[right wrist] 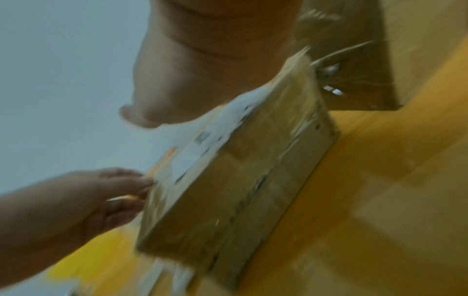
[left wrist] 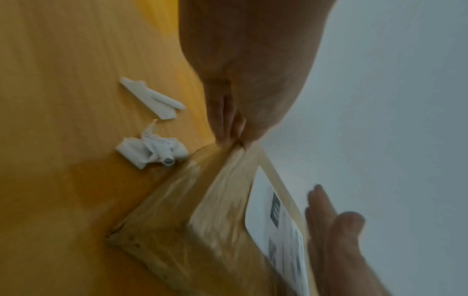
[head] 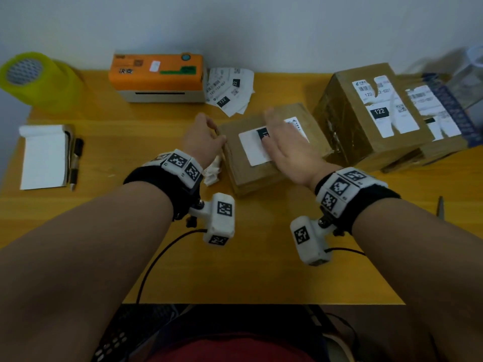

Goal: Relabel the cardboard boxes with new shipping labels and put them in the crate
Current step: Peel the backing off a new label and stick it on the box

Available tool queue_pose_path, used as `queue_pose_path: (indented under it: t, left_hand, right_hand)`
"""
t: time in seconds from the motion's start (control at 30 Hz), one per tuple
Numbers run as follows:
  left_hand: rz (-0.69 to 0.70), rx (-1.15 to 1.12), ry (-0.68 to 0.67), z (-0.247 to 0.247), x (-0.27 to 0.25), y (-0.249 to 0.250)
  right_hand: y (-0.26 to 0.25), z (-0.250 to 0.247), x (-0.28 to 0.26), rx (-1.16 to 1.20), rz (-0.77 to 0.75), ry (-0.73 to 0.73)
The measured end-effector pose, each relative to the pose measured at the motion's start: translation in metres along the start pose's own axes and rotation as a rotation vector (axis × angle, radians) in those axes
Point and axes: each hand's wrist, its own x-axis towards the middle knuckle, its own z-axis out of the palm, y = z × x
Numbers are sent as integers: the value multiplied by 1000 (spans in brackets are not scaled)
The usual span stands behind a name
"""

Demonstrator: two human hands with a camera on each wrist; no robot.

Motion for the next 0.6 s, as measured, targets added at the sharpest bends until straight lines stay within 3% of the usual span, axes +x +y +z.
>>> queue_pose_path:
  t: [0.07,0.17,0.23,0.33,0.47,0.6]
  left_hand:
    - [196,278,92,2,3,15]
    - [492,592,-78,26,1,34]
    - [476,688,-204,46,2,32]
    - [424,762,-262,56,7,18]
    - [448,840,-339,35,10,11]
    - [388,892,-383,17,8,1]
  right_hand:
    - [16,-7,-1,-95,106,84]
    - [27,1,-3,-236,203,-21]
    - [27,9,-4,-293,230,-44]
    - [29,13,-5,-359,246,-41]
    - [38,8,-3,-428,291,-62]
    - [40,1,0,-463,309,-97]
